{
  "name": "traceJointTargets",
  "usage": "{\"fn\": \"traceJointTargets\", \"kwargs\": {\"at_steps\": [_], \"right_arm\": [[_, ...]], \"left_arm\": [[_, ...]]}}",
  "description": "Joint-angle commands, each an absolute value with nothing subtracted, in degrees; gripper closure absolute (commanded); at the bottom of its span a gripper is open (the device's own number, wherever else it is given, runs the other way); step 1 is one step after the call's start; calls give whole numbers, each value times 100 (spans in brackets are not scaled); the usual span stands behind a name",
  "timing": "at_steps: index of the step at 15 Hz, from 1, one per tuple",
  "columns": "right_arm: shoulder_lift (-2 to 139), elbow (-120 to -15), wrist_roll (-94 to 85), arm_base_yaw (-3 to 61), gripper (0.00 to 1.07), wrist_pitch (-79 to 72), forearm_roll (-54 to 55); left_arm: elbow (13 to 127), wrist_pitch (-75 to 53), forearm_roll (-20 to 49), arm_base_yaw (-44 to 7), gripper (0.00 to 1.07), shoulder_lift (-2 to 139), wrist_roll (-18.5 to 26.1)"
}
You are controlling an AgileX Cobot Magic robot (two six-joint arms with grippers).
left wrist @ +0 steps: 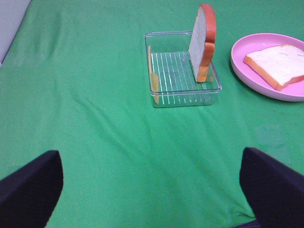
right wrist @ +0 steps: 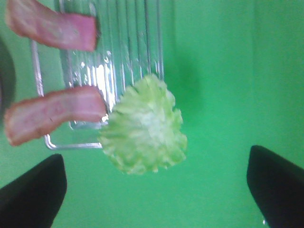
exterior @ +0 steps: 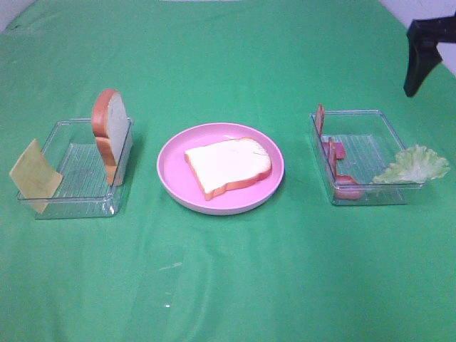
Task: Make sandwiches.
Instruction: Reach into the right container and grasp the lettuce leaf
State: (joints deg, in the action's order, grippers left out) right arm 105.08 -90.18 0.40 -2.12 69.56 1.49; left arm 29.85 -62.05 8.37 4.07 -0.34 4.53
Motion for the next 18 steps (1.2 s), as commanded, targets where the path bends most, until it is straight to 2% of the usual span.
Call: {"fn": "traceJointTargets", "kwargs": {"at_steps": [1, 5, 18], "right_arm": [[10405, -8159, 0, -447, 9, 7007, 390], [10405, -7030, 34, -464, 9, 5689, 458], [10800, -7013, 86, -464, 9, 4927, 487]], "left_arm": [[2968, -6176, 859, 407, 14, -109, 430], [2968, -6176, 859, 407, 14, -109, 430], [2968, -6176, 859, 407, 14, -109, 430]]}}
